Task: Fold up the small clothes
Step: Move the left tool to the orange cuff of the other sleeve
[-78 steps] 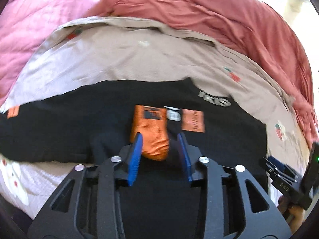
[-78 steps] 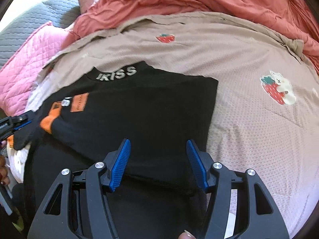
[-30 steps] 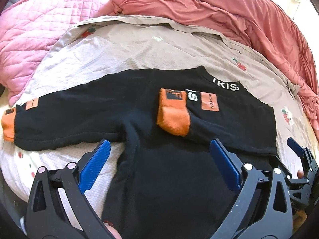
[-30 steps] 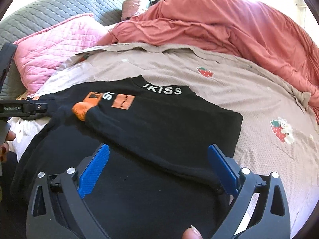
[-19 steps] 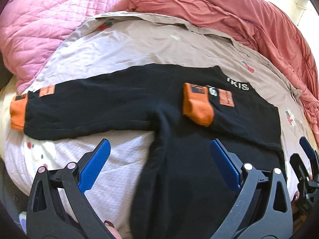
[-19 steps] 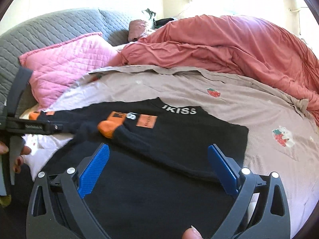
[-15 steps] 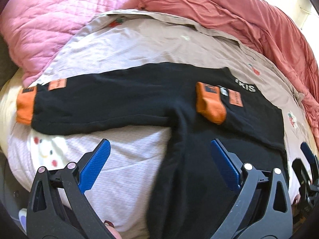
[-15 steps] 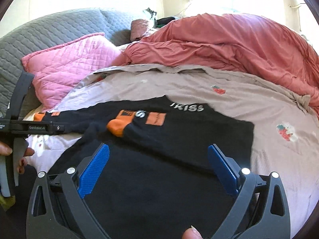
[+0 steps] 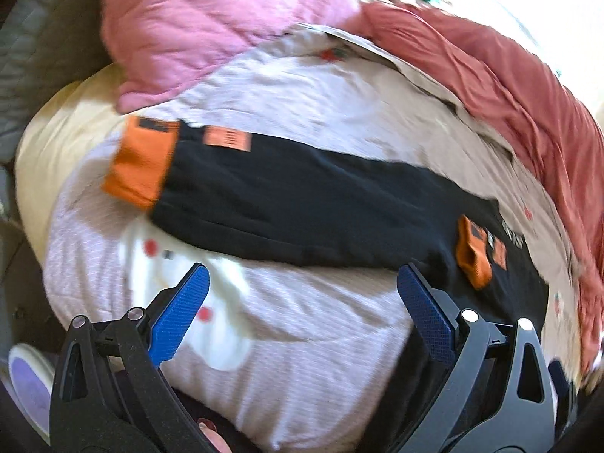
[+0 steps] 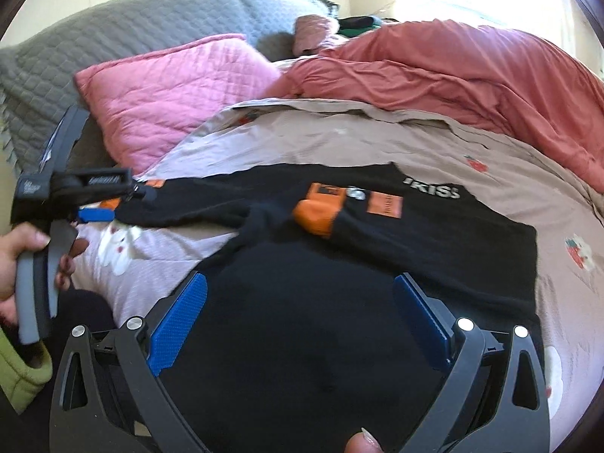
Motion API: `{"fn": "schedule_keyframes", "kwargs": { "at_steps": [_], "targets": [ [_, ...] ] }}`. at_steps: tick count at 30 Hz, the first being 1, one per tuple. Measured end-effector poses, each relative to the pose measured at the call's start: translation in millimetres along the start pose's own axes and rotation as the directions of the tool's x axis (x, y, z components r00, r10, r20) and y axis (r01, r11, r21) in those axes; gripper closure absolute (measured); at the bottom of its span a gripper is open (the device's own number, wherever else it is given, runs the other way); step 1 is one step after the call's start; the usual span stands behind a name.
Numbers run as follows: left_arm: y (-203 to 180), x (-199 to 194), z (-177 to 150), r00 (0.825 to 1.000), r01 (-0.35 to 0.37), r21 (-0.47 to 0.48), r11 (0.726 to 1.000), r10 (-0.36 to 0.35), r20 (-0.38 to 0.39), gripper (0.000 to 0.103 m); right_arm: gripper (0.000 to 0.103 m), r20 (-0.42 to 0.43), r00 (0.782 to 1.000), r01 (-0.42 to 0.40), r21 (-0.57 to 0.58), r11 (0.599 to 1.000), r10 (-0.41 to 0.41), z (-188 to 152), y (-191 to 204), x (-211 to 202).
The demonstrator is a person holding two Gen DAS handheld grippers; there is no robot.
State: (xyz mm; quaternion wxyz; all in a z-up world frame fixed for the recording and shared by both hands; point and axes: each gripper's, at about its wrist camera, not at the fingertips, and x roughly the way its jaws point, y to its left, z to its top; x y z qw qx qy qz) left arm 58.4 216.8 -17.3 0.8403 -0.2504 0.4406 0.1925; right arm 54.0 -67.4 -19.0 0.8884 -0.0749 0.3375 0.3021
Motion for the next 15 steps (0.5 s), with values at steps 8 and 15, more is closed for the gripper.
{"fn": "schedule_keyframes", "kwargs": {
  "at_steps": [8,15],
  "targets": [
    [68.5,0.5,14.6,0.999,-0.044,-0.184,0.982,0.049,0.021,0.010,0.005,-0.039,0.999,-0.039,-0.097,0.995,0.035,-1.8,47.3,8.5],
    [101.3,8.0,21.7,0.998,-0.023,-0.276,0.961,0.039,0.053,0.010,0.005,-0.066,0.998,-0.015,-0.119,0.993,0.007,-10.9,47.8,15.0]
  ]
}}
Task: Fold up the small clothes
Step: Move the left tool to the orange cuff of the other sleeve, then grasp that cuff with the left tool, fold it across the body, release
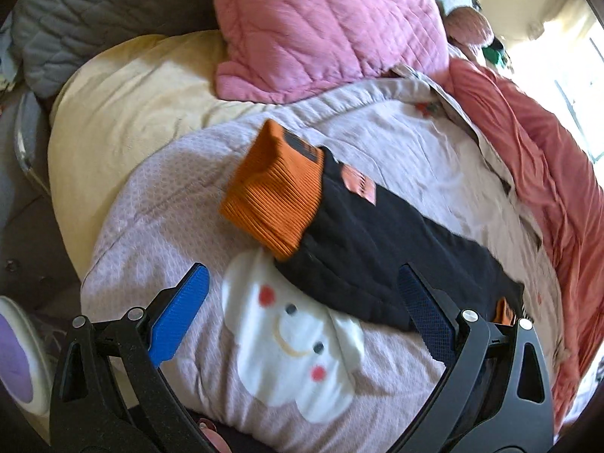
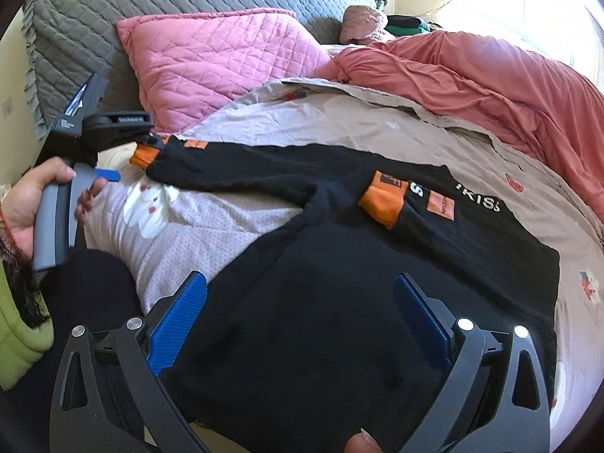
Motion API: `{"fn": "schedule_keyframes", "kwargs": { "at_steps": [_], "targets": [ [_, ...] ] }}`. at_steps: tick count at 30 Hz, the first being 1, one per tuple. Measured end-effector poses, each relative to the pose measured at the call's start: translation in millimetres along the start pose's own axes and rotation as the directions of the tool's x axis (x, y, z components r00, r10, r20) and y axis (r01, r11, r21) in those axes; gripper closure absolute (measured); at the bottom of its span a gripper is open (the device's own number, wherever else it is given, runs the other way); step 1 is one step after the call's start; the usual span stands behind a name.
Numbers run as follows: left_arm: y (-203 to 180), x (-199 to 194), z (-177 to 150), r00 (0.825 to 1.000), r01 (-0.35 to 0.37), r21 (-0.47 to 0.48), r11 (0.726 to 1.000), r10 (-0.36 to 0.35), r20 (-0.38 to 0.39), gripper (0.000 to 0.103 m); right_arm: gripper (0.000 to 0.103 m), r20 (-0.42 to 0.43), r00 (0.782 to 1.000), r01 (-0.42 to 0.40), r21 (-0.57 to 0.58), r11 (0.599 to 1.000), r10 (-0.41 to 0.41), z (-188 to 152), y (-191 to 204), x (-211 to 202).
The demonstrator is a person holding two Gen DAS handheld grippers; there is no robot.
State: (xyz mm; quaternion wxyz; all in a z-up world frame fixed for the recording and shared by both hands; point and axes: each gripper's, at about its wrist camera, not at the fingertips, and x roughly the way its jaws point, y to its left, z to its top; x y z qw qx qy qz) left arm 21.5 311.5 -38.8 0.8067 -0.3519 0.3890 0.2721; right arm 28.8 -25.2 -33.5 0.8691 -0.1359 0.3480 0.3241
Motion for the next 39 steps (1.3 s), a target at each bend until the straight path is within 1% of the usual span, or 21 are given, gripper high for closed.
{"fn": "schedule_keyframes", "kwargs": {
  "at_steps": [3,5,8,10,11,12,14,16,17,19,21,23,24,25,27,28,30,33,36,39],
  "targets": [
    [8.3,6.1,8.2,1.000,0.012,-0.043,0.999,-0.011,0.026,0.010,0.005,-0.017,0.999,0.031,0.027,0.999,-0.031,-8.7,-13.1,2.0],
    [11.7,10.8,12.7,0.999,0.010,-0.062,0.998,-0.008,0.043,0.015,0.005,-0.030,0.998,0.048,0.051,0.998,-0.046,-13.3,-22.0,3.6],
    [15.1,17.6,18.4,0.998,0.012,-0.082,0.997,-0.007,0.063,0.035,0.005,-0.058,0.996,0.071,0.100,0.992,-0.066,-20.9,-39.2,7.0],
    [15.5,21.6,19.5,0.998,-0.006,-0.082,0.997,0.011,0.064,0.069,0.005,-0.065,0.995,0.086,0.137,0.987,-0.077,-23.9,-50.2,7.8],
    [15.9,21.1,18.8,0.997,-0.001,-0.077,0.997,0.007,0.073,0.079,0.005,-0.066,0.994,0.092,0.151,0.984,-0.082,-25.0,-54.6,7.9],
    [15.4,20.0,18.1,0.997,0.015,-0.072,0.997,-0.009,0.076,0.095,0.005,-0.067,0.994,0.096,0.158,0.983,-0.087,-25.8,-57.5,8.2],
    [11.4,12.6,15.7,0.995,0.041,-0.054,0.998,-0.036,0.088,0.097,0.005,-0.065,0.993,0.107,0.175,0.979,-0.097,-27.7,-64.9,8.3],
    [0.6,-0.6,13.6,0.991,0.075,-0.015,0.997,-0.073,0.109,0.098,0.005,-0.062,0.993,0.113,0.186,0.976,-0.103,-29.0,-69.8,8.3],
    [-7.2,-8.9,12.2,0.987,0.106,0.006,0.994,-0.106,0.117,0.098,0.005,-0.060,0.992,0.116,0.191,0.975,-0.107,-30.3,-73.7,8.4],
    [-24.3,-24.2,9.1,0.980,0.147,0.051,0.988,-0.152,0.128,0.098,0.005,-0.056,0.992,0.125,0.202,0.971,-0.116,-32.8,-80.8,7.9],
    [-46.0,-37.7,4.2,0.968,0.206,0.097,0.974,-0.217,0.123,0.098,0.005,-0.053,0.991,0.132,0.219,0.967,-0.124,-35.0,-90.0,6.7],
    [-76.7,-51.5,-6.1,0.955,0.261,0.161,0.952,-0.279,0.103,0.098,0.005,-0.043,0.990,0.141,0.240,0.960,-0.134,-37.3,-101.2,3.9],
    [-88.7,-55.0,-10.7,0.950,0.279,0.187,0.942,-0.300,0.093,0.098,0.005,-0.037,0.989,0.147,0.258,0.955,-0.142,-39.2,-110.3,1.6],
    [-106.9,-59.7,-19.0,0.942,0.305,0.223,0.926,-0.328,0.077,0.098,0.005,-0.032,0.988,0.153,0.275,0.949,-0.150,-40.6,-118.0,-0.6],
    [-135.1,-61.9,-33.0,0.927,0.353,0.268,0.897,-0.373,0.028,0.098,0.005,-0.017,0.985,0.166,0.316,0.934,-0.169,-42.8,-135.2,-6.0],
    [-154.2,-61.8,-44.2,0.919,0.379,0.294,0.877,-0.395,-0.005,0.098,0.005,-0.009,0.984,0.170,0.336,0.926,-0.177,-43.2,-143.7,-8.4],
    [-178.7,-57.4,-59.6,0.913,0.397,0.334,0.855,-0.406,-0.045,0.098,0.005,0.008,0.981,0.177,0.372,0.911,-0.194,-44.9,-158.1,-14.1],
    [-219.9,-43.1,-92.2,0.905,0.421,0.401,0.814,-0.408,-0.122,0.098,0.005,0.033,0.974,0.190,0.425,0.885,-0.225,-47.8,-180.1,-24.0],
    [-245.5,-22.0,-123.9,0.903,0.430,0.439,0.789,-0.381,-0.200,0.098,0.005,0.047,0.967,0.198,0.480,0.855,-0.250,-52.0,-200.1,-32.4],
    [-263.1,-5.0,-151.2,0.900,0.434,0.472,0.767,-0.347,-0.264,0.098,0.005,0.058,0.960,0.204,0.529,0.824,-0.275,-55.2,-218.0,-38.3]
  ]
}}
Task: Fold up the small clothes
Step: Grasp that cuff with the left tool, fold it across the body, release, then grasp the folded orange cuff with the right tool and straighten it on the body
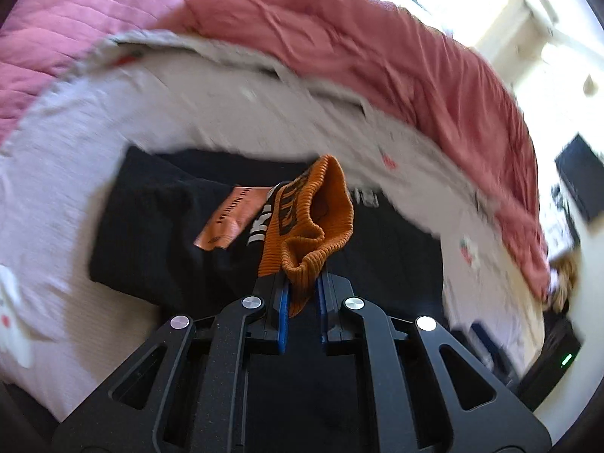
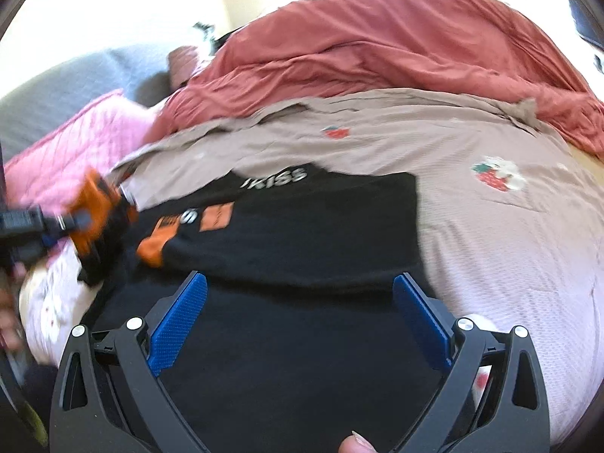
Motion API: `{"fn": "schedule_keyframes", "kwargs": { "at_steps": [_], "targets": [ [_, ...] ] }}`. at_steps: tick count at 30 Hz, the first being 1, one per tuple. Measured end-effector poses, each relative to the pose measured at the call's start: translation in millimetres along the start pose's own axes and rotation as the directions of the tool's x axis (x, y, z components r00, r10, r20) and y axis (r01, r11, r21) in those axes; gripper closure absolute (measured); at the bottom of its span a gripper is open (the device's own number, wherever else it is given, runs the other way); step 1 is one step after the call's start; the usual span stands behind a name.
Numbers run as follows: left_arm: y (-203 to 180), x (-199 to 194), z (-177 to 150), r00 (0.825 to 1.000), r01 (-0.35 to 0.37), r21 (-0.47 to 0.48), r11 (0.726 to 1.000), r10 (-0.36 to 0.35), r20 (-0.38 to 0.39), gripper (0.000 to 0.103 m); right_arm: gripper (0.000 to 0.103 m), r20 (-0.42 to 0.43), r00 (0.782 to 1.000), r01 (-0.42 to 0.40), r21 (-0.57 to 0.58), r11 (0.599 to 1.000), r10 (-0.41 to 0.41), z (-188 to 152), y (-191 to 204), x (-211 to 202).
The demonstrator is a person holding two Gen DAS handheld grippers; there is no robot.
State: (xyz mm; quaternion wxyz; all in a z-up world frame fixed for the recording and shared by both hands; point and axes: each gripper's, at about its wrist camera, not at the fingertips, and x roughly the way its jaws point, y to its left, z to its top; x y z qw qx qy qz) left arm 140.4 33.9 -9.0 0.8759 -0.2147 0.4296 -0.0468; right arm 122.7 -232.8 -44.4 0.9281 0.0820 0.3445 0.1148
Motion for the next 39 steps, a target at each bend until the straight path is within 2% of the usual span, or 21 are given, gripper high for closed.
{"fn": "schedule_keyframes", "kwargs": {
  "at_steps": [4,5,7,9,12,14,16,19,23,24,29,32,34,35,39],
  "targets": [
    [-19.7,34.3,-24.1,0.997,0.006,0.071,0.997,-0.001,-0.078,0.096,0.005,0.003,1.000,0.008,0.078,0.997,-0.008,5.2,-20.0,1.2],
    [-22.0,40.7,-28.3,0.996,0.015,0.085,0.996,-0.007,-0.091,0.094,0.005,-0.001,1.000,0.009,0.100,0.995,-0.009,5.6,-25.2,2.5],
    [-25.3,50.2,-35.7,0.992,0.040,0.111,0.993,-0.026,-0.122,0.083,0.005,-0.010,1.000,0.009,0.130,0.992,-0.008,4.7,-31.2,4.8],
    [-27.3,57.5,-43.5,0.987,0.069,0.130,0.989,-0.048,-0.152,0.081,0.005,-0.027,1.000,-0.003,0.162,0.987,0.008,3.7,-36.6,8.9],
    [-26.8,60.5,-58.6,0.977,0.110,0.156,0.982,-0.078,-0.197,0.072,0.005,-0.049,0.998,-0.025,0.185,0.982,0.035,1.6,-37.6,13.8],
    [-22.9,56.2,-65.8,0.976,0.116,0.184,0.976,-0.077,-0.204,0.072,0.005,-0.076,0.994,-0.069,0.179,0.981,0.084,-0.9,-30.8,18.5],
    [-15.3,49.7,-67.1,0.976,0.116,0.174,0.978,-0.080,-0.202,0.072,0.005,-0.097,0.989,-0.099,0.155,0.983,0.115,-2.7,-18.9,21.1],
    [2.8,38.4,-62.4,0.982,0.098,0.149,0.984,-0.071,-0.176,0.072,0.005,-0.137,0.976,-0.161,0.085,0.983,0.172,-4.2,10.7,26.5],
    [11.5,27.7,-54.7,0.986,0.075,0.151,0.986,-0.050,-0.159,0.072,0.005,-0.217,0.945,-0.239,0.045,0.970,0.243,-7.0,54.0,42.8],
    [11.8,24.8,-52.9,0.987,0.065,0.154,0.986,-0.041,-0.154,0.067,0.005,-0.232,0.938,-0.253,0.047,0.966,0.257,-7.2,61.1,46.9],
    [24.3,10.0,-43.8,0.988,0.059,0.137,0.989,-0.038,-0.151,0.063,0.005,-0.279,0.904,-0.287,0.164,0.944,0.324,-2.6,75.6,72.6],
    [39.2,7.8,-44.3,0.989,0.005,0.126,0.992,0.014,-0.149,0.063,0.005,-0.307,0.885,-0.284,0.242,0.928,0.351,1.4,74.4,92.1],
    [47.4,8.2,-45.4,0.987,-0.017,0.117,0.993,0.035,-0.156,0.063,0.012,-0.324,0.873,-0.280,0.281,0.918,0.365,1.8,73.5,103.6],
    [50.0,8.4,-45.9,0.987,-0.027,0.117,0.993,0.045,-0.155,0.063,0.020,-0.337,0.870,-0.265,0.295,0.918,0.360,1.7,74.0,110.9],
    [56.2,8.1,-45.7,0.986,-0.041,0.117,0.992,0.059,-0.153,0.063,0.033,-0.357,0.873,-0.239,0.278,0.931,0.331,2.9,80.5,122.2]
  ]
}}
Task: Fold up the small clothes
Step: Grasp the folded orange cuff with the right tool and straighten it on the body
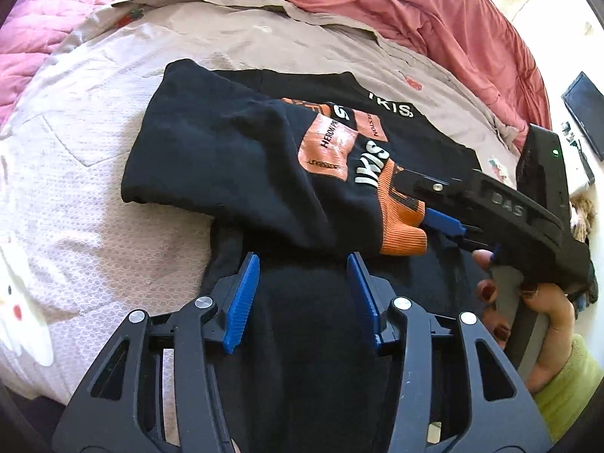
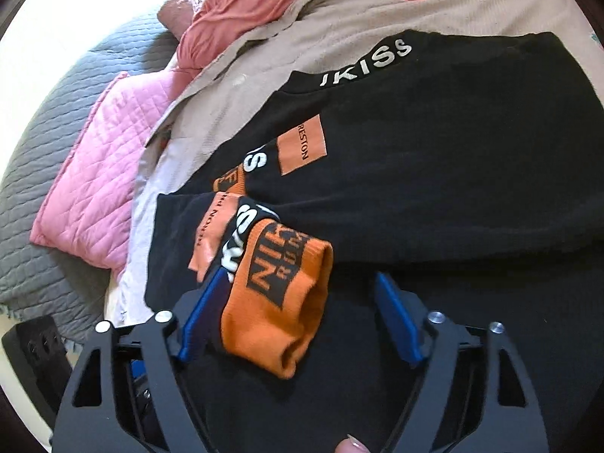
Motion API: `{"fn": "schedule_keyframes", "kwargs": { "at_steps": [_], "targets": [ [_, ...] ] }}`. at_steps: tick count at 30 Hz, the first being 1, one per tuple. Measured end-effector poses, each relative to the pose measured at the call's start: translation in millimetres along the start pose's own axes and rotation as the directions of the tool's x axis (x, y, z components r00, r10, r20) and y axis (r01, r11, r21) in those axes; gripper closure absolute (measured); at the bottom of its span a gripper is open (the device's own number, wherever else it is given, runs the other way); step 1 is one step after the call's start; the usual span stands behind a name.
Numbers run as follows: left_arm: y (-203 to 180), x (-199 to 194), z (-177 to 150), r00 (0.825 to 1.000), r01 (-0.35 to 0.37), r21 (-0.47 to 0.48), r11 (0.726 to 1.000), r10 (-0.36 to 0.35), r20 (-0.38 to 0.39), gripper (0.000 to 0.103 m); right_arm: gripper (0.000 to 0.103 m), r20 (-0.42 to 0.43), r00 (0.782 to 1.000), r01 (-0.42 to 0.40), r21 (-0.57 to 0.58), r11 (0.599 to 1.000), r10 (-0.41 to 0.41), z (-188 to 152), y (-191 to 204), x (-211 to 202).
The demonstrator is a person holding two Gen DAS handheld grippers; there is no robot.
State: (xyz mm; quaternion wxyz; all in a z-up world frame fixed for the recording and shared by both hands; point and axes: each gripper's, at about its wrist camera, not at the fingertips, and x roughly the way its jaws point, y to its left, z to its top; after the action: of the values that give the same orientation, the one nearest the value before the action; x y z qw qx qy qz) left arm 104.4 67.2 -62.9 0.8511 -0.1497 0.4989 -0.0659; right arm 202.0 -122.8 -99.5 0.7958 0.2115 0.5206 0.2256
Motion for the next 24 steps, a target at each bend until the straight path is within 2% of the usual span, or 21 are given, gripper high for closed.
{"fn": "schedule_keyframes", "kwargs": {
  "at_steps": [1,3,7,8,12,17,20,24],
  "targets": [
    [1.7,-0.3,0.1,1.000,0.004,-0.007,1.000,-0.004,0.001,0.062,0.037,-0.002,1.000,0.011,-0.012,1.000,-0.011,0.5,2.1,1.8],
    [3.7,-1.7,-0.1,1.000,-0.005,-0.007,1.000,0.005,0.005,0.058,0.055,-0.011,1.000,0.019,-0.043,0.999,-0.019,0.6,9.2,4.7],
    [6.9,-4.1,-0.4,1.000,-0.009,-0.009,1.000,0.009,0.010,0.058,0.082,-0.003,1.000,0.015,-0.098,0.995,-0.015,-2.9,15.3,1.4],
    [7.2,-4.2,-0.2,1.000,-0.010,-0.009,1.000,0.010,0.010,0.058,0.096,-0.005,1.000,-0.001,-0.111,0.994,0.000,-4.1,16.9,-0.8],
    [8.3,-8.1,0.4,1.000,-0.009,-0.017,1.000,0.010,0.019,0.058,0.097,0.029,0.998,-0.051,-0.182,0.982,0.057,-5.1,32.3,-20.4],
    [6.4,-21.9,5.0,0.998,-0.002,-0.017,1.000,0.003,0.058,0.055,0.098,0.107,0.991,-0.046,-0.260,0.964,0.076,11.4,49.6,-56.6],
    [3.7,-30.0,7.5,0.997,-0.006,-0.013,1.000,0.007,0.079,0.054,0.098,0.159,0.986,0.003,-0.297,0.955,0.047,25.5,51.9,-79.9],
    [-0.2,-34.3,7.9,0.996,-0.007,-0.013,1.000,0.008,0.087,0.053,0.098,0.260,0.965,0.136,-0.340,0.930,-0.046,48.7,35.5,-119.1]
  ]
}}
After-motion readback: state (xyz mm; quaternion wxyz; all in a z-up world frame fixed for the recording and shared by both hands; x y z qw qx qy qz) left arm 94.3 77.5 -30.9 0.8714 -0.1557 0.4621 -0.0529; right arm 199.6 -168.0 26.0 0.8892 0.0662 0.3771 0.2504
